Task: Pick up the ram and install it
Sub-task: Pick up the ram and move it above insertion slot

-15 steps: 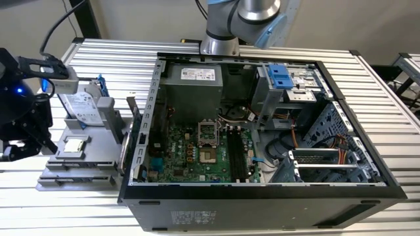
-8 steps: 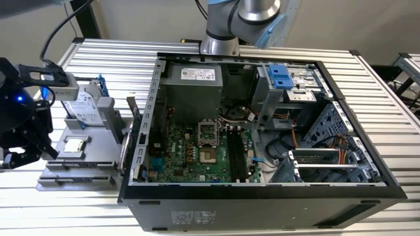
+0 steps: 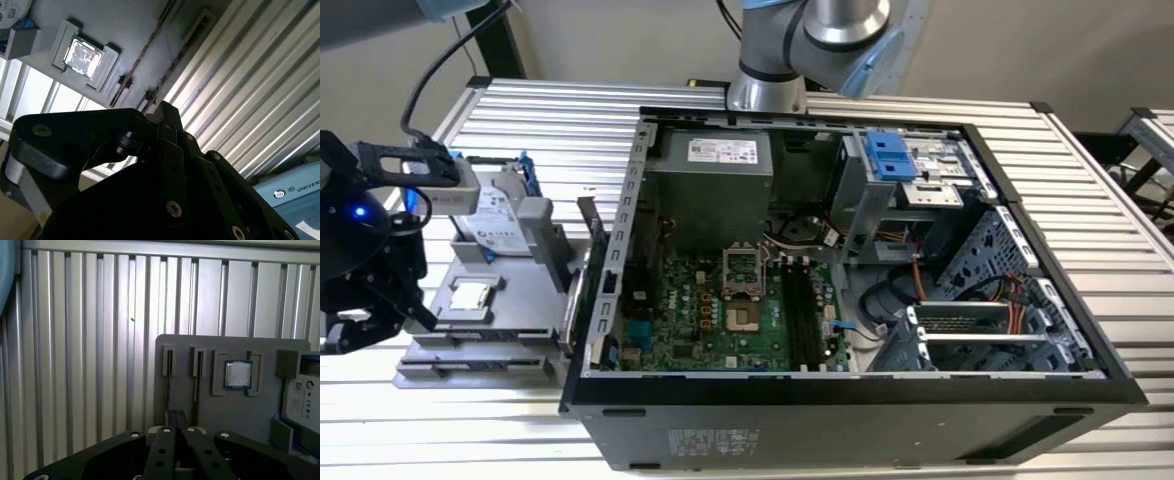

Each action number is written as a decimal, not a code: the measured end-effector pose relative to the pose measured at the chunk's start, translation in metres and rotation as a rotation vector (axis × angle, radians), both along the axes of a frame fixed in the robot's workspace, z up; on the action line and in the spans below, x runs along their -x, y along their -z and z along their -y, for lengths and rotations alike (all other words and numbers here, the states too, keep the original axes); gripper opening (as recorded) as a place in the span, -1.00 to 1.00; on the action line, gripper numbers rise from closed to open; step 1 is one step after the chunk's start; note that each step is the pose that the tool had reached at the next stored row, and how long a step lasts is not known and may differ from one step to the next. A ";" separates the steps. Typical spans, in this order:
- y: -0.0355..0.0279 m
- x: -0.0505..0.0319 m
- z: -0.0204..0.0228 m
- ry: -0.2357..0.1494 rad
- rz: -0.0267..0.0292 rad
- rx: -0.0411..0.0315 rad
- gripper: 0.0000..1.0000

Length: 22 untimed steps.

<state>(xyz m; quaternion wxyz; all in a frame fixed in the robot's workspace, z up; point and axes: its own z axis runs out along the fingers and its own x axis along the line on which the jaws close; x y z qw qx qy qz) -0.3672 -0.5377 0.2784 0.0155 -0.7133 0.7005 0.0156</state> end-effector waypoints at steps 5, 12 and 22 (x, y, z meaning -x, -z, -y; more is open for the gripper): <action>0.0000 0.0000 0.0001 0.000 -0.0006 0.0001 1.00; 0.0001 0.0000 0.0000 0.000 -0.0013 -0.0001 1.00; 0.0092 -0.0001 -0.0008 0.001 -0.0014 0.0009 1.00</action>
